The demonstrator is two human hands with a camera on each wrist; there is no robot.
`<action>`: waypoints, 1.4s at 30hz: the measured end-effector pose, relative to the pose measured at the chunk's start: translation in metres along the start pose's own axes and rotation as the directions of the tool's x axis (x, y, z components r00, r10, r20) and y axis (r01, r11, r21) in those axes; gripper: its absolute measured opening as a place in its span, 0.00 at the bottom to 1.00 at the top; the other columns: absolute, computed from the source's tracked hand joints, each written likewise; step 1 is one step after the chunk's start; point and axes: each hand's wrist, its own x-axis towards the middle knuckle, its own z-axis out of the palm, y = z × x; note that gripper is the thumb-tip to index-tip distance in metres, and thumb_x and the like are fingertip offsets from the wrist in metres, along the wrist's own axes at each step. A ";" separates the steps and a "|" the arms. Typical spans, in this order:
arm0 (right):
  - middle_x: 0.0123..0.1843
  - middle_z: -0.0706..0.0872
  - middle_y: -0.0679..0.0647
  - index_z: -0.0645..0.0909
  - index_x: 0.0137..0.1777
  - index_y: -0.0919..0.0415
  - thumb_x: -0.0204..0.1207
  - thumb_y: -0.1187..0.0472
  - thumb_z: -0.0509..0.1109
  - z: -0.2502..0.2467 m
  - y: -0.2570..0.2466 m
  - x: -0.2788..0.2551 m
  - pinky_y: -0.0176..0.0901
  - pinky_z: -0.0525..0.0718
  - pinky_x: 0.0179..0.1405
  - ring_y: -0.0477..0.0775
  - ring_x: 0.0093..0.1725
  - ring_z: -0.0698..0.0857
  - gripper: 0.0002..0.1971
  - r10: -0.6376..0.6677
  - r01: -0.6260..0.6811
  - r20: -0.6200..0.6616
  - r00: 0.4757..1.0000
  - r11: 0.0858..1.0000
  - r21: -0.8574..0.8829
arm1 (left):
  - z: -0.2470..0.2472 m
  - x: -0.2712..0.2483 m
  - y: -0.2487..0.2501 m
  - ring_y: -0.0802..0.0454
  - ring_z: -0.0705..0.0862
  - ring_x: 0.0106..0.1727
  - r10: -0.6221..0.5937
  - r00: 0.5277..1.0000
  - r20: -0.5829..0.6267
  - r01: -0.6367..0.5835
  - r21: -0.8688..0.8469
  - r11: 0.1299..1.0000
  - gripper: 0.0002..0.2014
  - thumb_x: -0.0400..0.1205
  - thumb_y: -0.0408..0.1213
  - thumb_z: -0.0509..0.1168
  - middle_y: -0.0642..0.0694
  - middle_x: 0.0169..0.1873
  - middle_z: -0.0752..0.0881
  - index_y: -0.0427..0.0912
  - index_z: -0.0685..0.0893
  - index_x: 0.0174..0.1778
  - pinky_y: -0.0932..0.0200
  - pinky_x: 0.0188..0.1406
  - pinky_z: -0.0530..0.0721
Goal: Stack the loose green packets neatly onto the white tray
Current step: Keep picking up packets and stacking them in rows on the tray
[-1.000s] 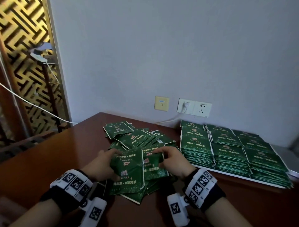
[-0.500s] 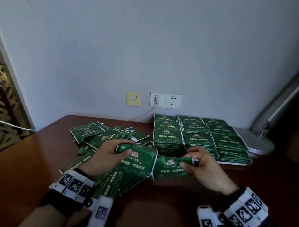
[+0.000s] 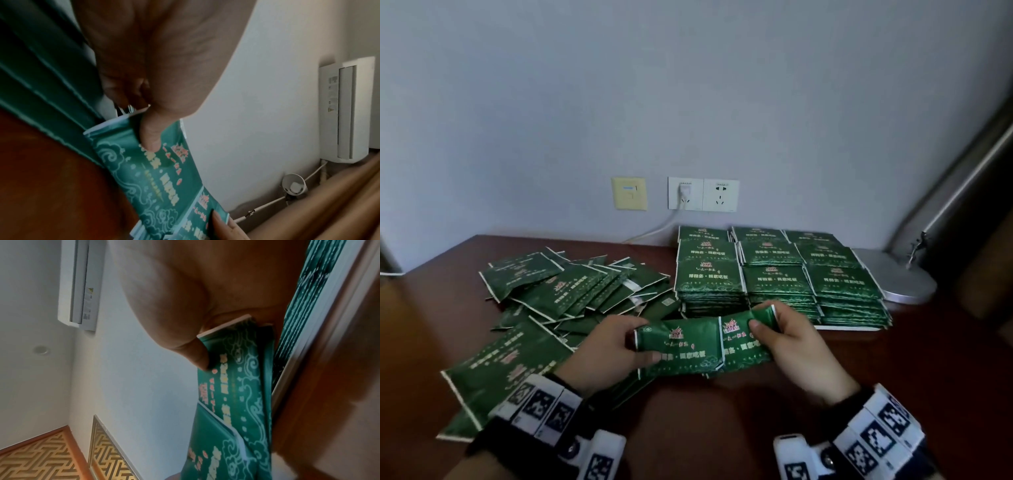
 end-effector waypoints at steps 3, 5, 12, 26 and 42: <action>0.39 0.83 0.62 0.82 0.48 0.59 0.82 0.69 0.68 0.003 0.000 0.002 0.50 0.79 0.44 0.55 0.40 0.80 0.04 0.034 -0.033 -0.035 0.999 0.999 0.043 | -0.001 -0.003 0.003 0.54 0.85 0.46 0.004 0.994 -0.106 -0.003 0.015 1.000 0.07 0.71 0.40 0.81 0.49 0.46 0.85 0.55 0.90 0.39 0.58 0.46 0.80; 0.38 0.84 0.58 0.82 0.48 0.59 0.82 0.72 0.65 0.004 -0.002 0.003 0.47 0.81 0.41 0.56 0.40 0.81 0.09 0.115 -0.102 -0.079 0.990 0.984 0.149 | -0.001 -0.004 0.006 0.52 0.87 0.49 0.042 0.987 -0.157 -0.060 -0.111 0.992 0.08 0.74 0.34 0.79 0.49 0.48 0.87 0.51 0.91 0.44 0.57 0.51 0.83; 0.42 0.91 0.54 0.83 0.52 0.62 0.81 0.76 0.61 -0.002 -0.007 0.006 0.49 0.82 0.49 0.56 0.46 0.87 0.13 0.120 -0.011 -0.271 0.955 0.928 0.372 | -0.017 0.019 0.044 0.52 0.90 0.40 0.004 0.968 -0.251 -0.122 -0.455 0.882 0.07 0.83 0.30 0.68 0.46 0.41 0.91 0.47 0.86 0.50 0.55 0.30 0.87; 0.41 0.87 0.65 0.80 0.55 0.69 0.76 0.81 0.55 -0.051 -0.092 0.136 0.48 0.86 0.29 0.57 0.32 0.87 0.16 0.241 -0.082 -0.279 0.930 0.872 0.483 | -0.020 0.169 0.057 0.45 0.88 0.52 -0.127 0.973 -0.191 -0.020 -0.622 0.783 0.21 0.80 0.17 0.64 0.44 0.57 0.85 0.47 0.78 0.62 0.54 0.39 0.91; 0.56 0.86 0.56 0.82 0.55 0.55 0.68 0.66 0.81 0.006 -0.033 0.302 0.47 0.89 0.53 0.57 0.54 0.87 0.18 0.237 -0.312 -0.224 0.945 0.855 -0.414 | 0.009 0.183 0.028 0.48 0.79 0.67 -0.017 0.966 -0.257 0.041 0.088 0.995 0.20 0.82 0.51 0.69 0.48 0.64 0.78 0.55 0.81 0.70 0.57 0.66 0.76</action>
